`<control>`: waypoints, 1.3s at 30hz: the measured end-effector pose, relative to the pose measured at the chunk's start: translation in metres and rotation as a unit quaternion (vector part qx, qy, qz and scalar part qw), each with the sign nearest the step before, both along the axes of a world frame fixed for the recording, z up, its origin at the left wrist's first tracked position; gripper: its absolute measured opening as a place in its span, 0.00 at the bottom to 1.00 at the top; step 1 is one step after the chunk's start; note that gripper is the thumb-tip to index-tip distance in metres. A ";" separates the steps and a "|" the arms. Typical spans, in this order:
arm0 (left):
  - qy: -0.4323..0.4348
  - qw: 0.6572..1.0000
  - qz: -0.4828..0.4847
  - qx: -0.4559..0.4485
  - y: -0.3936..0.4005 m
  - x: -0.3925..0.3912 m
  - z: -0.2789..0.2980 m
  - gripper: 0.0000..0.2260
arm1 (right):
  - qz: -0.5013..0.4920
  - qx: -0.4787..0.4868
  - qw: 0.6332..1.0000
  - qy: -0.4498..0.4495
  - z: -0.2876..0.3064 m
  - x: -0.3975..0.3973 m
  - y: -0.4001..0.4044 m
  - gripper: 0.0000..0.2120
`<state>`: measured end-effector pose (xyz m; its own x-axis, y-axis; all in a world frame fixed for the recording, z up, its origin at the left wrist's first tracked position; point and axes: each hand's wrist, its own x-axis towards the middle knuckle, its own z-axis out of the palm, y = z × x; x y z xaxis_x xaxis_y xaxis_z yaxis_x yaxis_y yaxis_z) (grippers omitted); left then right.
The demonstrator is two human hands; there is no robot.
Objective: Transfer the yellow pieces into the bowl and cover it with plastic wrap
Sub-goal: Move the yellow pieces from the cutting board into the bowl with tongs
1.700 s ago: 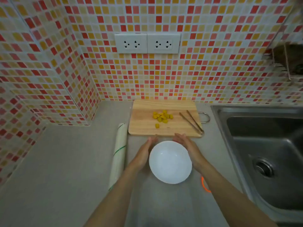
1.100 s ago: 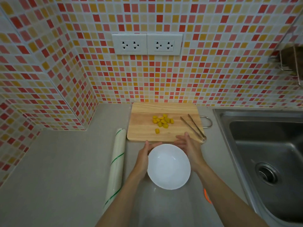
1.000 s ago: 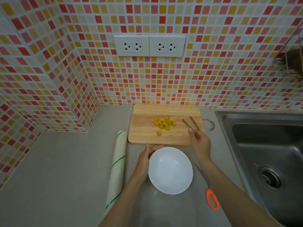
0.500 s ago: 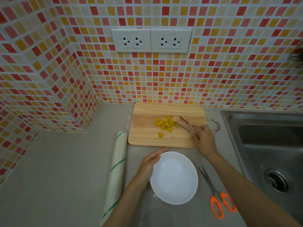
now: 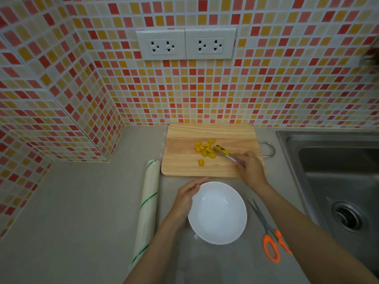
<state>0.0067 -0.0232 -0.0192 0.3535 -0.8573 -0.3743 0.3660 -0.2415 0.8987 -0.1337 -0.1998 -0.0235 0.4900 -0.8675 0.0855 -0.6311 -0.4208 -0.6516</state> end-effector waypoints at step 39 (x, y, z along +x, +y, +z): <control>-0.005 0.995 0.096 -0.031 -0.003 0.004 -0.006 0.12 | -0.031 -0.016 0.998 0.052 0.001 0.011 0.028 0.13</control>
